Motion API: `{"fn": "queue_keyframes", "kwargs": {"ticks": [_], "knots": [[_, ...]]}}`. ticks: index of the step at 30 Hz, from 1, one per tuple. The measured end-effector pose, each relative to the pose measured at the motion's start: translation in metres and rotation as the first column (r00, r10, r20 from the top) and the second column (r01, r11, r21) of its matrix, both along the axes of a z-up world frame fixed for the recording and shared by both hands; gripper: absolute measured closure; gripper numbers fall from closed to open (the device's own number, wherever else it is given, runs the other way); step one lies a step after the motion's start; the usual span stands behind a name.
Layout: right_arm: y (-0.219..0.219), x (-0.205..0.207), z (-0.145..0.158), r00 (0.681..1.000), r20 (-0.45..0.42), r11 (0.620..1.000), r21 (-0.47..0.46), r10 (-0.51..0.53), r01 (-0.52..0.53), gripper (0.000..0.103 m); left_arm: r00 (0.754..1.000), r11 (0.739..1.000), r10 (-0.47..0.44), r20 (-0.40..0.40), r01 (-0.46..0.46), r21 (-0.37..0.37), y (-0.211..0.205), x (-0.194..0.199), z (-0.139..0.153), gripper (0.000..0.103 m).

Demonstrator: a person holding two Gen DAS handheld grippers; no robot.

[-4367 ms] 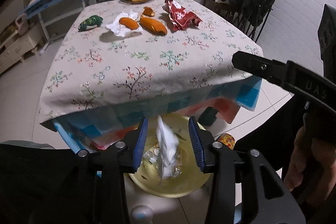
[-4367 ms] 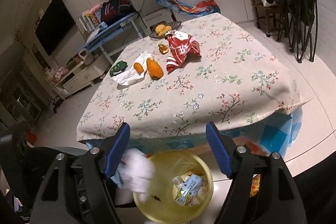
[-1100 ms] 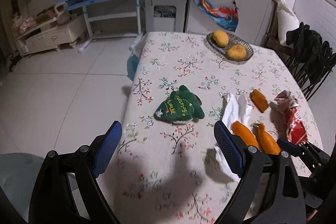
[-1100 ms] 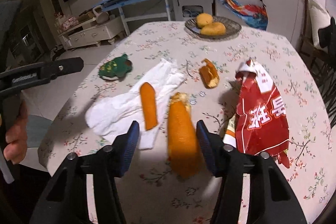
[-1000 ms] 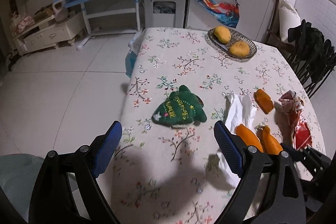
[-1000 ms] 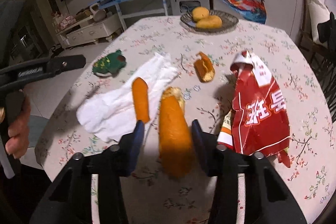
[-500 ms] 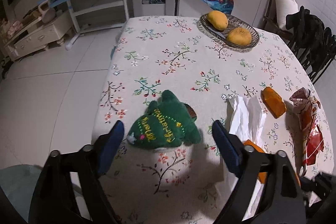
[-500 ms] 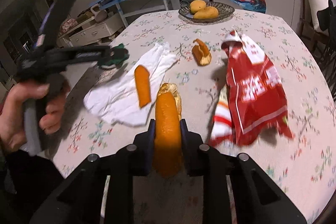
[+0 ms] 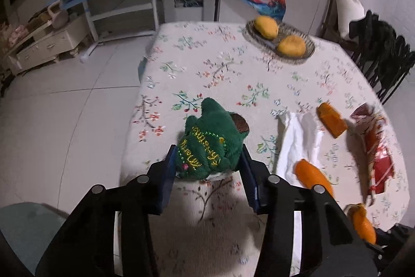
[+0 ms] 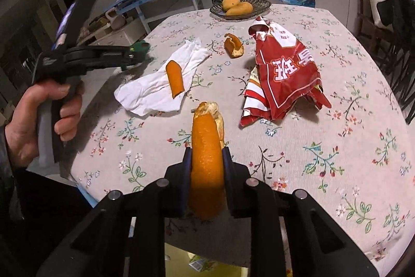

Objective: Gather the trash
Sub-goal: 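Grasp the green knitted plush with the left gripper while the right holds the peel, then carry the green plush and orange peel over the yellow basin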

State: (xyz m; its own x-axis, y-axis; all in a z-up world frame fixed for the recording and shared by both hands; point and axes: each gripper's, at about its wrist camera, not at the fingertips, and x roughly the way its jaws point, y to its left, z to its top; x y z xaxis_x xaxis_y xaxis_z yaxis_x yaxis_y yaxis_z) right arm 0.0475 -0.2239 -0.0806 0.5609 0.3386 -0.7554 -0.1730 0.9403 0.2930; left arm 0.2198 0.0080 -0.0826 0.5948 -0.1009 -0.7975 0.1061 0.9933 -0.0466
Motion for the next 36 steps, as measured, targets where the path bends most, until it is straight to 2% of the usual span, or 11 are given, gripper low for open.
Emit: {"fn": "queue_keyframes", "kwargs": {"ticks": [7, 16, 24, 36], "knots": [[-0.006, -0.014, 0.004, 1.0, 0.015, 0.996, 0.088, -0.027, 0.025, 0.08, 0.994, 0.994, 0.065, 0.091, -0.057, -0.094, 0.015, -0.05, 0.034, 0.059], [-0.013, -0.026, 0.009, 0.997, 0.032, 0.988, 0.146, -0.064, 0.059, 0.08, 0.983, 0.999, 0.015, 0.183, -0.007, -0.044, -0.01, -0.121, 0.045, 0.058], [-0.015, -0.042, 0.018, 0.995, 0.073, 0.981, 0.187, -0.067, 0.052, 0.081, 0.982, 0.999, -0.033, 0.186, 0.039, -0.032, -0.026, -0.156, 0.041, 0.057], [-0.014, -0.067, 0.03, 0.99, 0.123, 0.979, 0.201, -0.073, 0.047, 0.081, 0.982, 0.998, -0.032, 0.185, 0.04, -0.042, -0.025, -0.193, 0.036, 0.057]]}}
